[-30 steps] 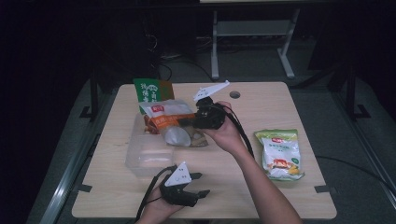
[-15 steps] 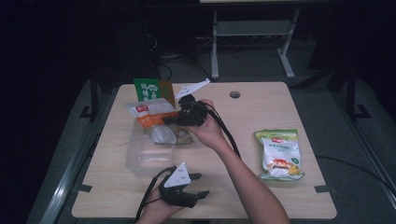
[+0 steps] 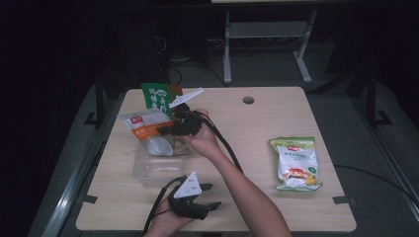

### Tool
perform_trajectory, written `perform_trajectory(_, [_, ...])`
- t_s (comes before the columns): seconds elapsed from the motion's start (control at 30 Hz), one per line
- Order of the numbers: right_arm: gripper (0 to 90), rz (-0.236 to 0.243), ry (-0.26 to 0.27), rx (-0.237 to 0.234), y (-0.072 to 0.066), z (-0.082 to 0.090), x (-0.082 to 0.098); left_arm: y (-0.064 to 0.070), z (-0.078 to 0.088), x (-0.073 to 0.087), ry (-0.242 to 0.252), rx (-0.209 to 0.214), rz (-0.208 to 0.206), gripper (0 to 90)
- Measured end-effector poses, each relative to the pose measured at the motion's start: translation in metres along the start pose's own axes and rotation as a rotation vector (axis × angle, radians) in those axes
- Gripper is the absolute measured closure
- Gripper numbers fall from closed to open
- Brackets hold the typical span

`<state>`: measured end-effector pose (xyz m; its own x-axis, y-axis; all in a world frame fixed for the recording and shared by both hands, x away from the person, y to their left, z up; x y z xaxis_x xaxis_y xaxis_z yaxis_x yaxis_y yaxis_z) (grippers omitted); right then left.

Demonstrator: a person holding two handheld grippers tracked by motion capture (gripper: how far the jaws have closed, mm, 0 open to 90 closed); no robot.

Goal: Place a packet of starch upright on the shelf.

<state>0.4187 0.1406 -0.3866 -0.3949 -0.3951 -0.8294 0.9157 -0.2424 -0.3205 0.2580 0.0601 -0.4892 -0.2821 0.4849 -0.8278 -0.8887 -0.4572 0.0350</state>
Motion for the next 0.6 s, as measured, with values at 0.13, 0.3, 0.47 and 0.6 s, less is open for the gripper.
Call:
perform_trajectory(0.13, [89.8,-0.012,-0.018,-0.007,0.005,-0.013,0.004,-0.002,0.000,0.001,-0.006,-0.004,-0.016,36.5])
perform_trajectory(0.3, [89.8,-0.042,-0.006,-0.017,0.010,-0.023,0.008,-0.002,0.001,0.002,-0.013,-0.002,-0.021,36.5])
perform_trajectory(0.47, [89.7,-0.059,0.009,-0.006,0.011,-0.030,0.013,-0.001,0.001,0.001,-0.013,-0.003,-0.028,36.5])
perform_trajectory(0.6, [89.6,-0.054,0.010,0.011,0.013,-0.036,0.020,0.000,0.000,0.001,-0.010,-0.002,-0.020,36.5])
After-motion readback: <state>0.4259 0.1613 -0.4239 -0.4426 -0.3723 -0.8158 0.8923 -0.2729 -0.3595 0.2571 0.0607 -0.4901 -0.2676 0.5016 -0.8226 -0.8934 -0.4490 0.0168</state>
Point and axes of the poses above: each handheld gripper's, and its own axes: z roughly backward along the jaws, x roughly out of its underside, y roughly to its right, the point moved 9 cm from there along -z, roughly forward along the jaws, and after that the axes turned 3 degrees about -x, right-handed, at the moved point
